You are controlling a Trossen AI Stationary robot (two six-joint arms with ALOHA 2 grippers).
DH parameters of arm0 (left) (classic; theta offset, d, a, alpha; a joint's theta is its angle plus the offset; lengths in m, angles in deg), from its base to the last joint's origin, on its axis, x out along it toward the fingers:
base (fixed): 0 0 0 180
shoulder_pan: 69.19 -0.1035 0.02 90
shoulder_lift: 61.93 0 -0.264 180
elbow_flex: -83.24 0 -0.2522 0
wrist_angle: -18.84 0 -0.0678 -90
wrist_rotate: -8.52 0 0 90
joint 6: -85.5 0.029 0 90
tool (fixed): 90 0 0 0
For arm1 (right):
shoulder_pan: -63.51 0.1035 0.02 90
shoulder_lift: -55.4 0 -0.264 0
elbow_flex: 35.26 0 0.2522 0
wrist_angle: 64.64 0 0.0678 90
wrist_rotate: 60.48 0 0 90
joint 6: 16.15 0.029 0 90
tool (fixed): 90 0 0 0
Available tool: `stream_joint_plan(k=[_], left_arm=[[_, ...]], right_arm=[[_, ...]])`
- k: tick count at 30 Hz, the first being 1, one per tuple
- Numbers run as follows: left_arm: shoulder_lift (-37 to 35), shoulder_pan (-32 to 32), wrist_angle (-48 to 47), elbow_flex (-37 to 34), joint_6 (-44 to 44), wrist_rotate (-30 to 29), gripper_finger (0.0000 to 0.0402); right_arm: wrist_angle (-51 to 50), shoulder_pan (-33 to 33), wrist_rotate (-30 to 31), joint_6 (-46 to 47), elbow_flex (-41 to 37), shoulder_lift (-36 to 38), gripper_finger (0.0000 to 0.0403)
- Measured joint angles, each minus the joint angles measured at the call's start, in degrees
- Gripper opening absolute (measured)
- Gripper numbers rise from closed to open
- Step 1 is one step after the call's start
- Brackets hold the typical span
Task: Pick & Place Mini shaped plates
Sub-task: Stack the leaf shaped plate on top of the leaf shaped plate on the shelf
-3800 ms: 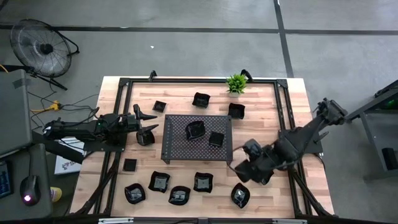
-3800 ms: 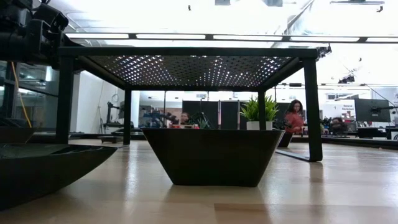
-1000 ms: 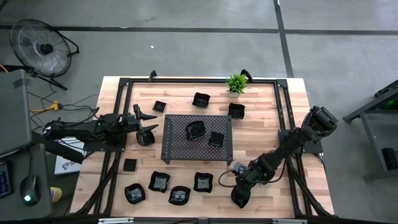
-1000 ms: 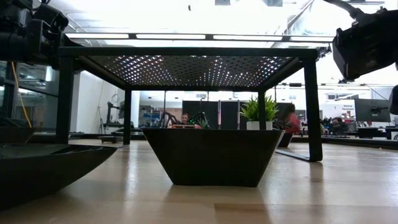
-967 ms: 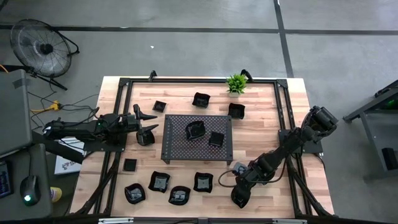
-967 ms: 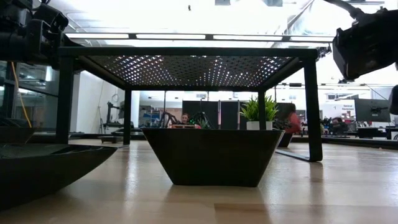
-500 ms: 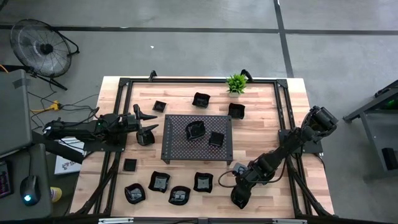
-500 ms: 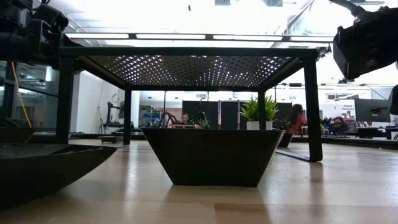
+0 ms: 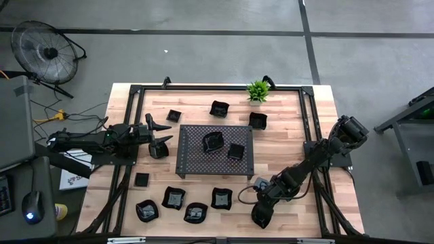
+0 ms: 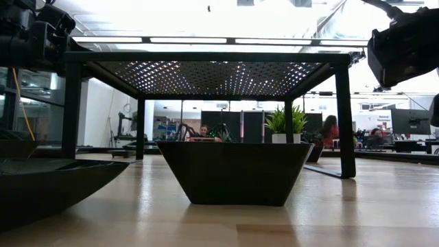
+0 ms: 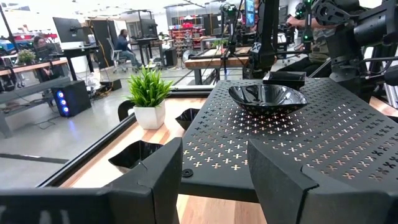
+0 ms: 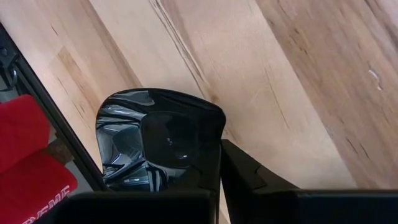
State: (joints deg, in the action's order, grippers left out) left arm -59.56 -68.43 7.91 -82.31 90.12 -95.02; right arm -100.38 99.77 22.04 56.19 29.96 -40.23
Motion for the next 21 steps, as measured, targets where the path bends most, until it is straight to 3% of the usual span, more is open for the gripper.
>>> stream_joint_plan(k=[10,21], left_arm=[[-0.02,0.0,0.0,0.0,0.01,-0.01,0.0176],[-0.02,0.0,0.0,0.0,0.0,0.0,0.0176]], right_arm=[[2.22,-0.02,0.25,0.61,0.0,0.0,0.0008],[2.38,-0.02,0.66,0.91,0.0,0.0,0.0087]])
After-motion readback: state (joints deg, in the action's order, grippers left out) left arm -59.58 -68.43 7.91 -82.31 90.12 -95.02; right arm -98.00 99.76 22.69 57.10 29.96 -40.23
